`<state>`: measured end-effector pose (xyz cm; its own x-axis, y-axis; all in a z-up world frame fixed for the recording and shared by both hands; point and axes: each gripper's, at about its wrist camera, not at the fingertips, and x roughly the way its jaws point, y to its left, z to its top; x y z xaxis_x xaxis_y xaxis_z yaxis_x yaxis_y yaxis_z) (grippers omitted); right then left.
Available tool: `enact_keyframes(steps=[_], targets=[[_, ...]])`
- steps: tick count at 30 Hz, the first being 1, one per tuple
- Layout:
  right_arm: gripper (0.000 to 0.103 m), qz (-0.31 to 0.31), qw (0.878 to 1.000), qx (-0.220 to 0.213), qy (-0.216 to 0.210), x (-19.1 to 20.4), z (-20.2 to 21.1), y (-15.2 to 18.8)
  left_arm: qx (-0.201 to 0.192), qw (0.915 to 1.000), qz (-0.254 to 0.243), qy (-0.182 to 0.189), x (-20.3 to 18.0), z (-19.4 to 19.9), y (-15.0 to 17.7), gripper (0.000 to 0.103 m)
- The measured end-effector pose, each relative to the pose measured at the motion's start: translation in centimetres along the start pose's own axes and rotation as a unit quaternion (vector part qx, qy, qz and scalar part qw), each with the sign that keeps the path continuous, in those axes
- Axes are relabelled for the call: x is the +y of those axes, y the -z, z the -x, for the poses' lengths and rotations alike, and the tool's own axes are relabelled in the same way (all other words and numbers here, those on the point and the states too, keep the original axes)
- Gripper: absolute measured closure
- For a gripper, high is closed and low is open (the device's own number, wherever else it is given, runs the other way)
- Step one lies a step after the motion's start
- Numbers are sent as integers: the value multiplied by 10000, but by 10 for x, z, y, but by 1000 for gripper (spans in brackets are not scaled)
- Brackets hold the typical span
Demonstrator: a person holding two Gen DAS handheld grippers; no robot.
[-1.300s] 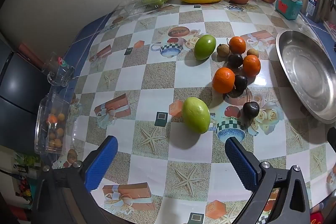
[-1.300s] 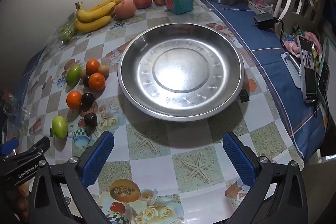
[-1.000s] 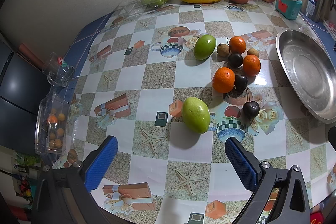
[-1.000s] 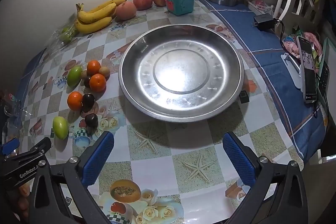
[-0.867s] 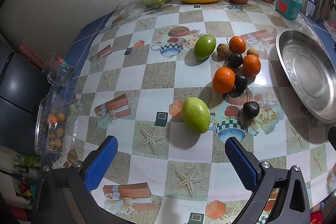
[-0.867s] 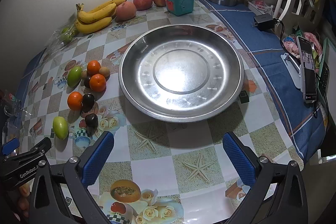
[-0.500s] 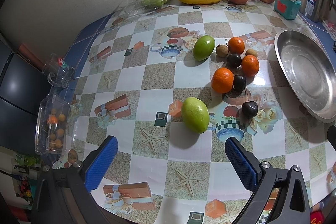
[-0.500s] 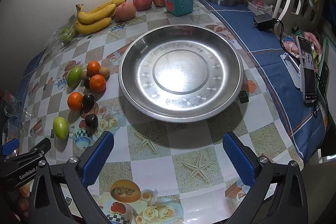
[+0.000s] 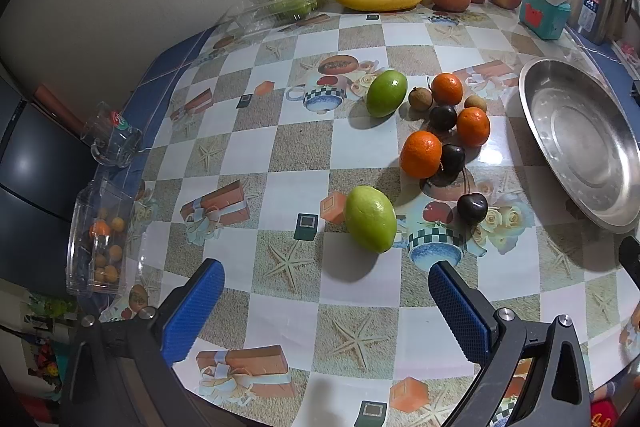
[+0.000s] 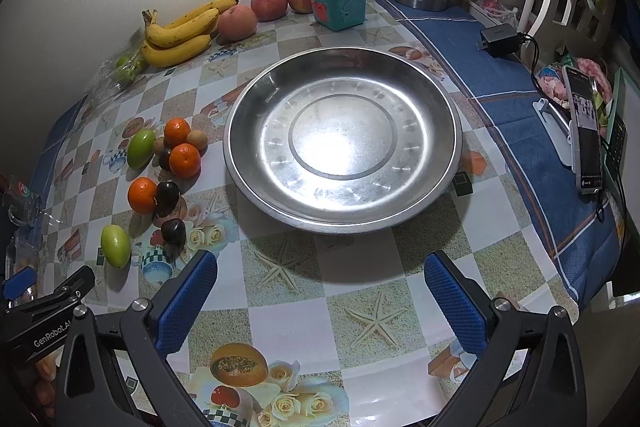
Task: Organize fruits
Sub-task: 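Move both tools toward the fruit cluster beside the steel bowl, then grasp the dark cherry with the right tool while the left tool approaches the green pear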
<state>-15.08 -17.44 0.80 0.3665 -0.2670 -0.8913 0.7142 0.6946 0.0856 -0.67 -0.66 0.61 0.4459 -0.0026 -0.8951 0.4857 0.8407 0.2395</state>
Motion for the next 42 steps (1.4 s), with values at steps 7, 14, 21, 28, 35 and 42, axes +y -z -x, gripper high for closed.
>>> enact_keyframes(steps=[7, 14, 21, 28, 35, 42], targets=[[0, 187, 9994, -103, 288, 3, 1, 0, -93, 9996, 255, 59, 10, 2, -3, 0], [0, 288, 9978, -511, -309, 19, 13, -9, -224, 9967, 773, 135, 33, -1, -12, 0], [0, 591, 9947, -521, -662, 58, 9, -19, -174, 9905, 1278, 472, 50, -10, -20, 0], [0, 683, 9942, -55, -823, 85, -18, -27, 113, 9856, 1597, 546, 57, -30, -23, 0], [0, 745, 9928, 337, -870, 98, -45, -29, 515, 9780, 1913, 656, 59, -50, -30, 0], [0, 901, 9892, 615, -977, 110, -63, -30, 679, 9734, 2137, 471, 64, -61, -38, 0]])
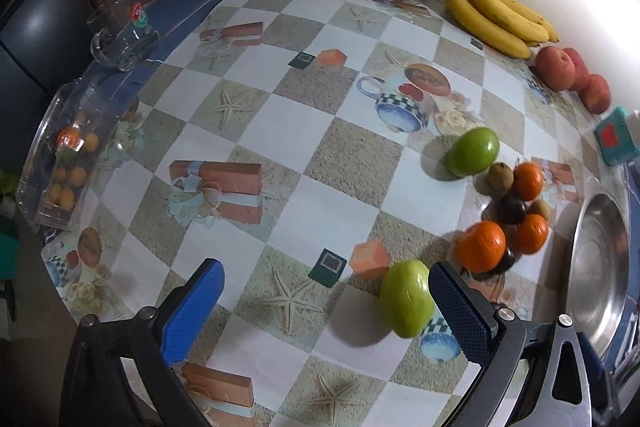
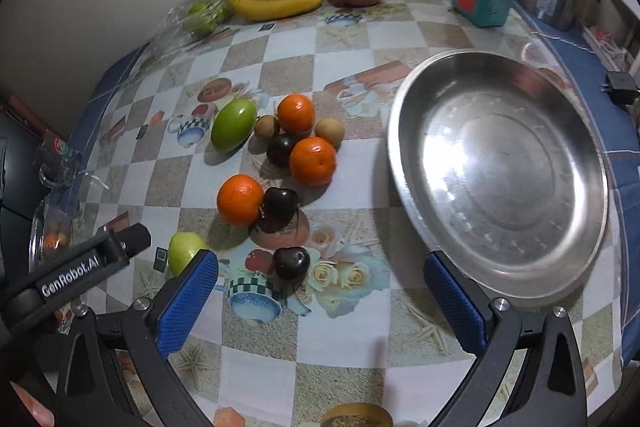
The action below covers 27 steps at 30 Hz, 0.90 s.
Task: Organize fruits
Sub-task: 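Grasp the dark cherry with the right tool while the left tool approaches the green pear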
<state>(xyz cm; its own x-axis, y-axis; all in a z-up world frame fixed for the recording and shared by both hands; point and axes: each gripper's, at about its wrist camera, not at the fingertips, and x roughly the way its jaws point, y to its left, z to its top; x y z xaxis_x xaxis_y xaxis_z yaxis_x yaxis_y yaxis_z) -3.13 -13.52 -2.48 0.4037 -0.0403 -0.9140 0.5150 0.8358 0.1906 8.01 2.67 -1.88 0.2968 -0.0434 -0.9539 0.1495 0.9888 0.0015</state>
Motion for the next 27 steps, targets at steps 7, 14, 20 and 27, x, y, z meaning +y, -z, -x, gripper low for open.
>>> enact_keyframes(steps=[7, 14, 20, 27], targets=[[1, 182, 9997, 177, 55, 7, -14, -2, 57, 10000, 46, 4, -1, -3, -6, 0], [28, 32, 9984, 560, -67, 1, -33, -1, 263, 9991, -74, 310, -10, -11, -1, 0], [49, -20, 9968, 726, -327, 0, -43, 2, 412, 9976, -309, 466, -23, -18, 5, 6], [62, 71, 9962, 765, -418, 7, -48, 4, 572, 9952, -515, 605, -34, -27, 9, 21]])
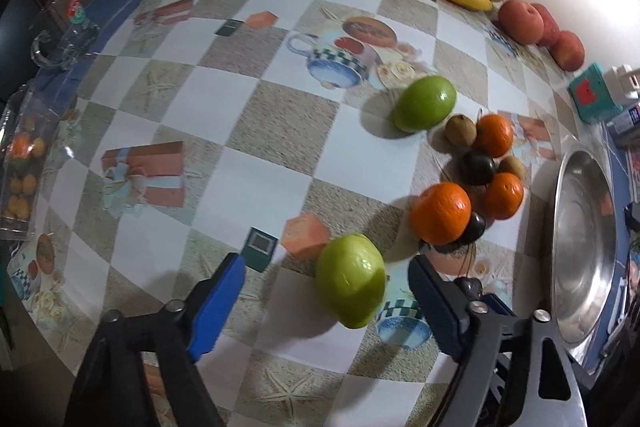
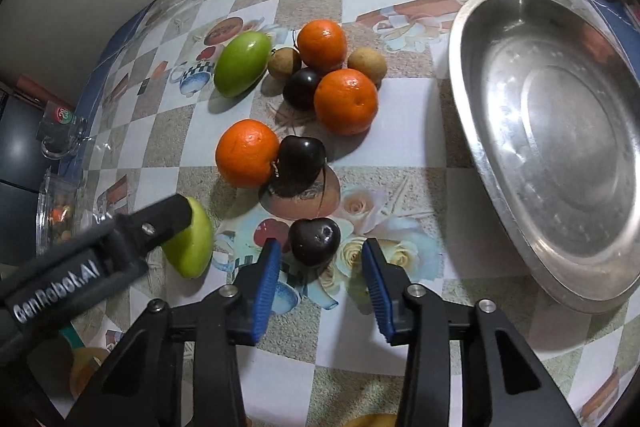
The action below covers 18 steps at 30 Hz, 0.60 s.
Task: Organize fruits
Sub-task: 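Grasp the dark cherry with the right tool while the left tool approaches the green pear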
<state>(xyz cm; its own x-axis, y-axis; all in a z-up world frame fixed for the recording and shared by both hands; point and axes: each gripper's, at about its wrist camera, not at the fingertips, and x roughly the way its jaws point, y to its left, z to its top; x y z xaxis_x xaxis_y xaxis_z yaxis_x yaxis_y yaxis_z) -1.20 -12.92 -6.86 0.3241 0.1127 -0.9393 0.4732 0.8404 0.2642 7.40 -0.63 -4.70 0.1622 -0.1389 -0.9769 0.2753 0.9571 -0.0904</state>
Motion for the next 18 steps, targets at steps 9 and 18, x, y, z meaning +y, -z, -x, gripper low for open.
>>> enact_keyframes(steps=[9, 18], targets=[[75, 122, 9999, -27, 32, 8, -7, -5, 104, 9997, -79, 206, -6, -5, 1, 52], [77, 109, 9999, -43, -7, 5, -3, -2, 133, 9993, -36, 352, -6, -3, -1, 63]])
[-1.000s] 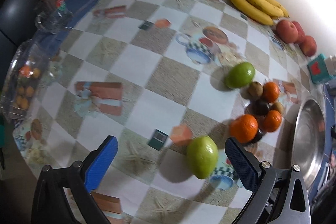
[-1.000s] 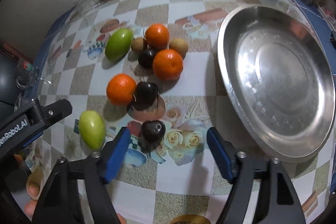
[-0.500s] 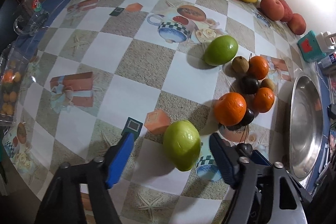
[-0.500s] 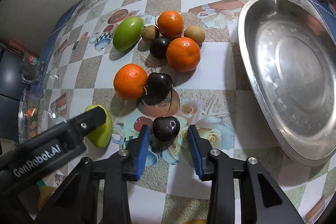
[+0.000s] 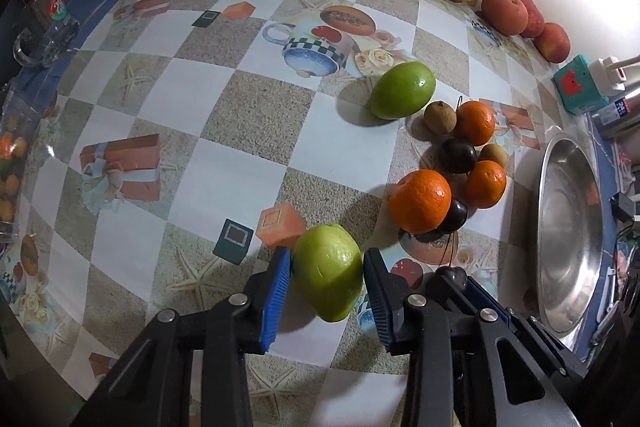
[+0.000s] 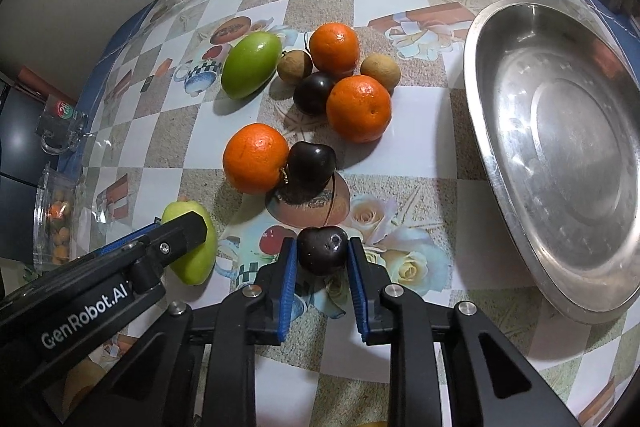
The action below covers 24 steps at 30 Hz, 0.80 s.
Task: Organize fruits
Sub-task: 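Grasp the dark cherry with the right tool while the left tool approaches the green pear, then close the left tool on the green pear while the right tool holds the cherry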
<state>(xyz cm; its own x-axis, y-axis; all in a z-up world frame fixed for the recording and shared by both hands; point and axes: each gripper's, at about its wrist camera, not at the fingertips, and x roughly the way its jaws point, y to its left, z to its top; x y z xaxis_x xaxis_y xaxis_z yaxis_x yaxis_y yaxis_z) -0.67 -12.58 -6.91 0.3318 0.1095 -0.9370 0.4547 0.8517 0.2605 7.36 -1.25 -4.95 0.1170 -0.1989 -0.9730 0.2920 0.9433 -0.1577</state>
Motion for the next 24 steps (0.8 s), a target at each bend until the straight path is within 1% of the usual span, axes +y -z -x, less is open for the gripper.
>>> enact_keyframes(steps=[6, 9, 12, 16, 24], targets=[[77, -104, 9997, -135, -163, -3, 14, 0, -169, 9998, 60, 131, 10, 17, 2, 64], [77, -190, 9992, -230, -248, -5, 22, -1, -309, 9994, 96, 158, 13, 26, 0, 66], [77, -278, 9984, -343, -348, -7, 32, -2, -494, 9984, 111, 251, 13, 38, -3, 89], [77, -331, 9978, -437, -363, -7, 40, -4, -663, 9973, 115, 300, 13, 49, -7, 89], [77, -317, 9982, -392, -316, -8, 39, -3, -630, 9966, 416, 334, 32, 41, -18, 88]])
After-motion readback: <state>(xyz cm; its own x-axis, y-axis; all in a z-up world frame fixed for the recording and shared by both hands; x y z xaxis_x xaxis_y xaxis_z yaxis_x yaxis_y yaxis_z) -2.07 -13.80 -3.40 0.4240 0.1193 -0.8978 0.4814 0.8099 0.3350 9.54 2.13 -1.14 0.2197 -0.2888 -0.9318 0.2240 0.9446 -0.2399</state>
